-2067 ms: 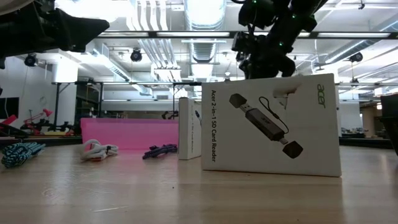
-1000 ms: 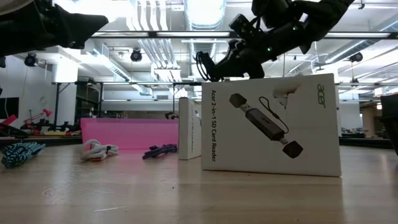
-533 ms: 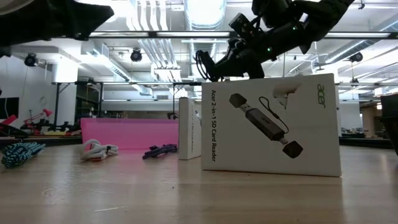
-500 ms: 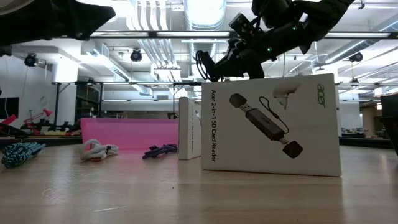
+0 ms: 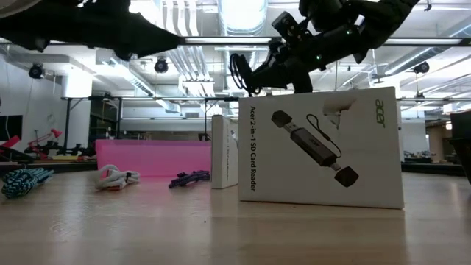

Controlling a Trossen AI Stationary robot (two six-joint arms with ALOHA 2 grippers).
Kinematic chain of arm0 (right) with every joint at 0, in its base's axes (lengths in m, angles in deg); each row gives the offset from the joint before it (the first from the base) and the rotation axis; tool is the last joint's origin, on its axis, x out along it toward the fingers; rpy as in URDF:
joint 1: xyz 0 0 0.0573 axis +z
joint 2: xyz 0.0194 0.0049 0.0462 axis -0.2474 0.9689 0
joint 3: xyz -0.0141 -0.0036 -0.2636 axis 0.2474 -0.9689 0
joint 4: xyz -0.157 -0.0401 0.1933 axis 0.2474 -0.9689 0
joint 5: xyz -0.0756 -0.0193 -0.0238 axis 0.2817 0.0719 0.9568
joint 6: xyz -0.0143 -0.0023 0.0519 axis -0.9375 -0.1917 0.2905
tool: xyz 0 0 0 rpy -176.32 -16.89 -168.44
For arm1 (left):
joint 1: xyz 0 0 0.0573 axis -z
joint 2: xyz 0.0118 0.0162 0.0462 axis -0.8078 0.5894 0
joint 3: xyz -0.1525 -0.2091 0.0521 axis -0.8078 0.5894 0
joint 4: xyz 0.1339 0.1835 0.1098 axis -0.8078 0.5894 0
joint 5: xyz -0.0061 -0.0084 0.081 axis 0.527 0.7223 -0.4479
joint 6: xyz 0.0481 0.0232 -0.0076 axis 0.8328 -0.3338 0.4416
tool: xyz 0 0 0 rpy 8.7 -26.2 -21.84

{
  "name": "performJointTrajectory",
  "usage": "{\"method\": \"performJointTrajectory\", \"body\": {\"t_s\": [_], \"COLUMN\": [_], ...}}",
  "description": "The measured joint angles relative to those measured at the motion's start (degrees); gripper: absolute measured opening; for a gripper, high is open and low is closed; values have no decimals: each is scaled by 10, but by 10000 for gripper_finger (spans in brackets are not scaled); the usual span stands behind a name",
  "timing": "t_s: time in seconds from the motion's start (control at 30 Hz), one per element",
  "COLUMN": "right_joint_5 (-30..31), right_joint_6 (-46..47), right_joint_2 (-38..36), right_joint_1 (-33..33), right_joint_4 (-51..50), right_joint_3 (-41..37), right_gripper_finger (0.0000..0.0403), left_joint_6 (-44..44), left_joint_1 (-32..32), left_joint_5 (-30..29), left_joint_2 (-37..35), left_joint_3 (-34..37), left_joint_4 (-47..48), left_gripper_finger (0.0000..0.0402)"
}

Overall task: Pick and place items into bin
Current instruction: Put the black cable wire into the pink bin

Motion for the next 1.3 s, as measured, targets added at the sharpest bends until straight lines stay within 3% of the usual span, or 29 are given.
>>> {"method": "performJointTrajectory", "body": {"t_s": [0.23, 0.4, 0.6, 0.73, 1.3], "right_joint_5": [-14, -12, 69, 91, 84], "right_joint_6": [-84, -122, -174, -180, -151], "right_joint_2": [49, 101, 166, 195, 208], "right_joint_1": [0, 0, 0, 0, 0], "right_joint_4": [128, 178, 284, 352, 388], "right_joint_3": [0, 0, 0, 0, 0], "right_gripper_finger": [20, 20, 20, 20, 20], "left_joint_6": [-45, -46, -46, -46, -56], "left_joint_1": [-20, -25, -25, -25, -50], "left_joint_5": [-51, -52, -53, -53, -59], "left_joint_2": [77, 110, 145, 163, 192], "left_joint_3": [-61, -85, -100, -101, -101], "left_joint_4": [-1, 0, 0, -1, -31], "left_gripper_finger": [171, 171, 171, 171, 171]}}
